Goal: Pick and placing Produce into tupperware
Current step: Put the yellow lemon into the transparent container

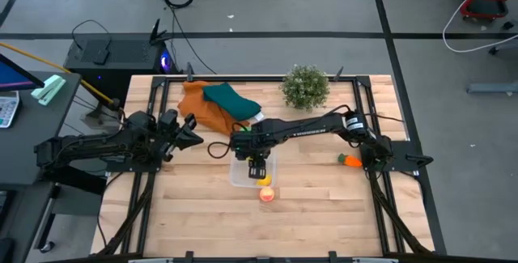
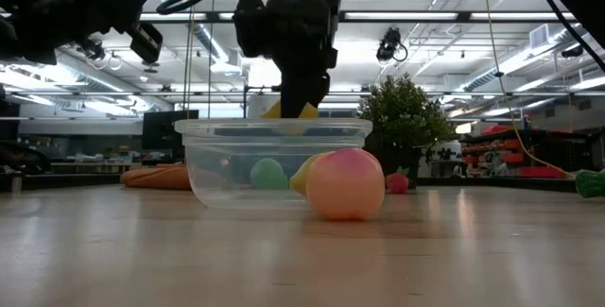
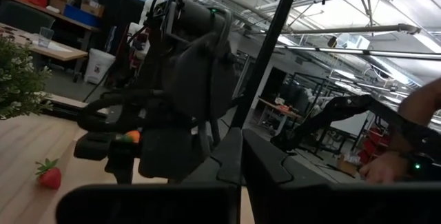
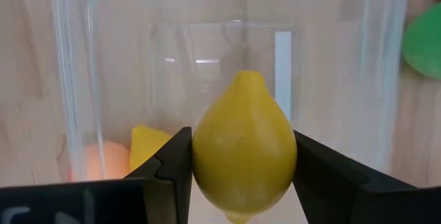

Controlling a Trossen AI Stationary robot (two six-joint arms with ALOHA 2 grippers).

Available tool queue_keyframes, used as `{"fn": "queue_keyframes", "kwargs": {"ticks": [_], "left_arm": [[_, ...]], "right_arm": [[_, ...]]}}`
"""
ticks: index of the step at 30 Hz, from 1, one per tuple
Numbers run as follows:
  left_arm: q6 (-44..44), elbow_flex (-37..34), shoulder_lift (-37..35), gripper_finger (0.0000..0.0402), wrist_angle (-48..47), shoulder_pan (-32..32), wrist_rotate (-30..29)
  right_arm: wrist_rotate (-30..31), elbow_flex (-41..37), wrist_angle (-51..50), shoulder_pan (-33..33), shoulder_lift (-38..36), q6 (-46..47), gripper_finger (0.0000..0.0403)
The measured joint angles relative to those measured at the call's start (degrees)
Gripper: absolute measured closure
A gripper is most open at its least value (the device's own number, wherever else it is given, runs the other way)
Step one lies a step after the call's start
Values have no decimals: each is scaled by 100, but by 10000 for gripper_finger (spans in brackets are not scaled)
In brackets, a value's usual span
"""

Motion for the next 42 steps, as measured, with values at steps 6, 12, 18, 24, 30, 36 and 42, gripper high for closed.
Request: {"fn": "queue_keyframes", "kwargs": {"ticks": [6,12,18,24,30,36,42], "left_arm": [[0,0,0,388,2,0,1],[0,0,0,390,4,1,2],[-2,0,0,382,4,0,4],[-2,0,0,391,4,2,46],[-9,0,0,384,4,2,67],[-7,0,0,387,4,1,65],[-4,0,0,390,4,2,65]], "right_arm": [[0,-222,316,5,0,299,245],[-11,-512,482,2,-4,439,245],[-46,-719,604,0,-9,455,245],[-64,-829,696,2,-13,453,245],[-70,-832,857,11,-13,451,245],[-70,-832,916,11,-13,449,245],[-72,-832,956,22,-13,436,245]]}}
